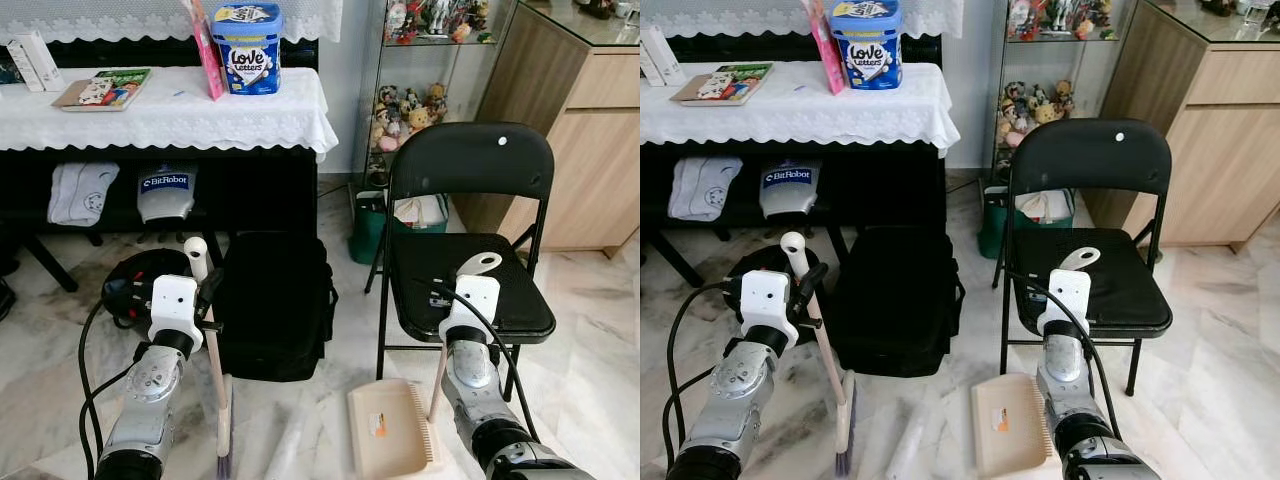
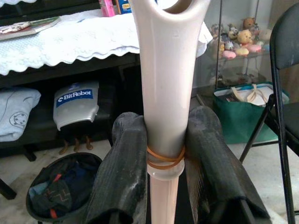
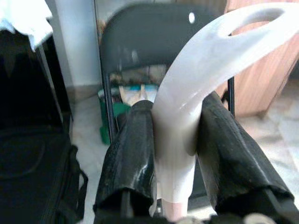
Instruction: Sweep floor
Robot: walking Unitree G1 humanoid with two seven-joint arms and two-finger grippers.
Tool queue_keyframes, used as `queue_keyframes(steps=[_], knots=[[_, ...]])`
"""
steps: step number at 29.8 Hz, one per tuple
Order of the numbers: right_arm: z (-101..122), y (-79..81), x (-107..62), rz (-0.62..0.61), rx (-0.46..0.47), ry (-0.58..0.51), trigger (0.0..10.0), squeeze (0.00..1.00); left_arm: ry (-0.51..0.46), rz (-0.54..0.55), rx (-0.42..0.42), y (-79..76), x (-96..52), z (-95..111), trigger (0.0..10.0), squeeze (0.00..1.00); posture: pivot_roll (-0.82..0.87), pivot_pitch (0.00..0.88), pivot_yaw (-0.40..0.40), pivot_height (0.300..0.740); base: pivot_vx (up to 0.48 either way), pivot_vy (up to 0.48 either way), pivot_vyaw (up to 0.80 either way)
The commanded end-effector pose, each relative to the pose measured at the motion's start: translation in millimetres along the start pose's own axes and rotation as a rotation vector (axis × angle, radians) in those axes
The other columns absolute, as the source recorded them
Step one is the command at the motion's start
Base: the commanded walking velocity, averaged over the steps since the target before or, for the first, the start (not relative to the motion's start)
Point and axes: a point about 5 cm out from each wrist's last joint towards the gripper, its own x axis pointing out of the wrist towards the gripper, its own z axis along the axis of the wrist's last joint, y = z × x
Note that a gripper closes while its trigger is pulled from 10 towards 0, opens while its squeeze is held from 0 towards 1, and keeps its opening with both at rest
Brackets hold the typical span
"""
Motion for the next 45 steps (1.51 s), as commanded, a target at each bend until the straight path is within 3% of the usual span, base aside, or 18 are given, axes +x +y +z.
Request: queue_keyframes(steps=[1,19,30,45], knots=[[-5.1,0.3,-0.5,-0.010,0.011,0.048,10.0,0.00,-0.048,-0.009,0.025,2.8,1.6,8.7,10.0,0.00,0.05,0.044,0.020,0.740,0.000,0.000,0.00],[-16.0,-2.5,-4.7,-0.026,0.000,0.113,10.0,0.00,-0.019,-0.046,0.014,-0.4,-1.8,4.8,10.0,0.00,0.05,0.045,0.020,0.740,0.000,0.000,0.00],[6.3,-2.0,1.0,0.008,0.044,-0.053,10.0,0.00,-0.023,-0.049,0.010,-0.8,-1.4,5.5,10.0,0.00,0.05,0.043,0.018,0.740,0.000,0.000,0.00],[-9.2,-0.8,-4.4,0.013,0.049,0.045,10.0,0.00,-0.019,-0.060,0.008,-2.6,-1.0,5.3,10.0,0.00,0.05,0.045,0.017,0.740,0.000,0.000,0.00]])
